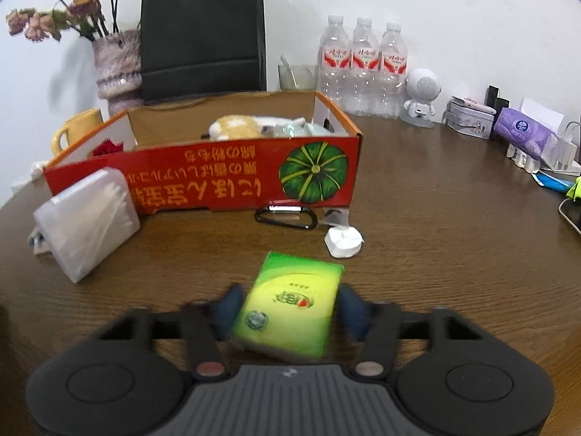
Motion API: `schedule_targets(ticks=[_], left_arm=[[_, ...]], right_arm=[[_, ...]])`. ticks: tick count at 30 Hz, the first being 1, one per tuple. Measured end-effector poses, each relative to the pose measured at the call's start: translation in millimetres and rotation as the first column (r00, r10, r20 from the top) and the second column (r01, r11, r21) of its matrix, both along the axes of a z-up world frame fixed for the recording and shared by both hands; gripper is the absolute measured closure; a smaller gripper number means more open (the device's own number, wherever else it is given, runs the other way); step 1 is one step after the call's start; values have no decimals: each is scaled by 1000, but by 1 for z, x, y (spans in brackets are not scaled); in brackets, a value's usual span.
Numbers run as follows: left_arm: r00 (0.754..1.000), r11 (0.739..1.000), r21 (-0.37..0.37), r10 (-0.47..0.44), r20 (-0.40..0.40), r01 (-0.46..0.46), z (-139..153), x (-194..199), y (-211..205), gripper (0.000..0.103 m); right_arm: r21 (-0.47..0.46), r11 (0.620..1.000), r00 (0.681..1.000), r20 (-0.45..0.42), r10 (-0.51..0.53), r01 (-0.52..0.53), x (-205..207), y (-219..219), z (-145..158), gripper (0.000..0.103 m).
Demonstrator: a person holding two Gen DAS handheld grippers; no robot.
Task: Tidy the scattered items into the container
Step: 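Grasp a clear sachet with the left gripper while the right grasps the green tissue pack, then carry sachet and tissue pack over the box and open both grippers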
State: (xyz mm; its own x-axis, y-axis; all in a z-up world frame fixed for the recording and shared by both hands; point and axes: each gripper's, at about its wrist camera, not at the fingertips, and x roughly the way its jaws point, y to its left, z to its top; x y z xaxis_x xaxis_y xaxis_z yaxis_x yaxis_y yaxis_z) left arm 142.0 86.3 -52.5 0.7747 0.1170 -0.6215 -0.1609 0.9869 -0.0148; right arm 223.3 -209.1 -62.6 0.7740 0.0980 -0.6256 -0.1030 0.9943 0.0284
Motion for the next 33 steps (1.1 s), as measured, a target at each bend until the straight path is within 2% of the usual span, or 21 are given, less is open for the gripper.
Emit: schedule_targets(ticks=[9,19,25,33], left_arm=[[1000,1000,1,-17,19,17,0,-5,-6,85],[996,999,-18,-47,69,48,15,-12,-14,85],[986,996,-32,-73,147,79,40,-7,-20,85],[955,989,-41,-129,266,145,88,31,-26,85]], right_arm=[[38,999,999,21,27,-28,-15,-9,3,59],[57,998,998,53,29,-32,-31,-18,11,59],[65,996,995,84,55,-61,-31,-21,26,59],[81,989,974,197,110,-128,-5,-24,75,59]])
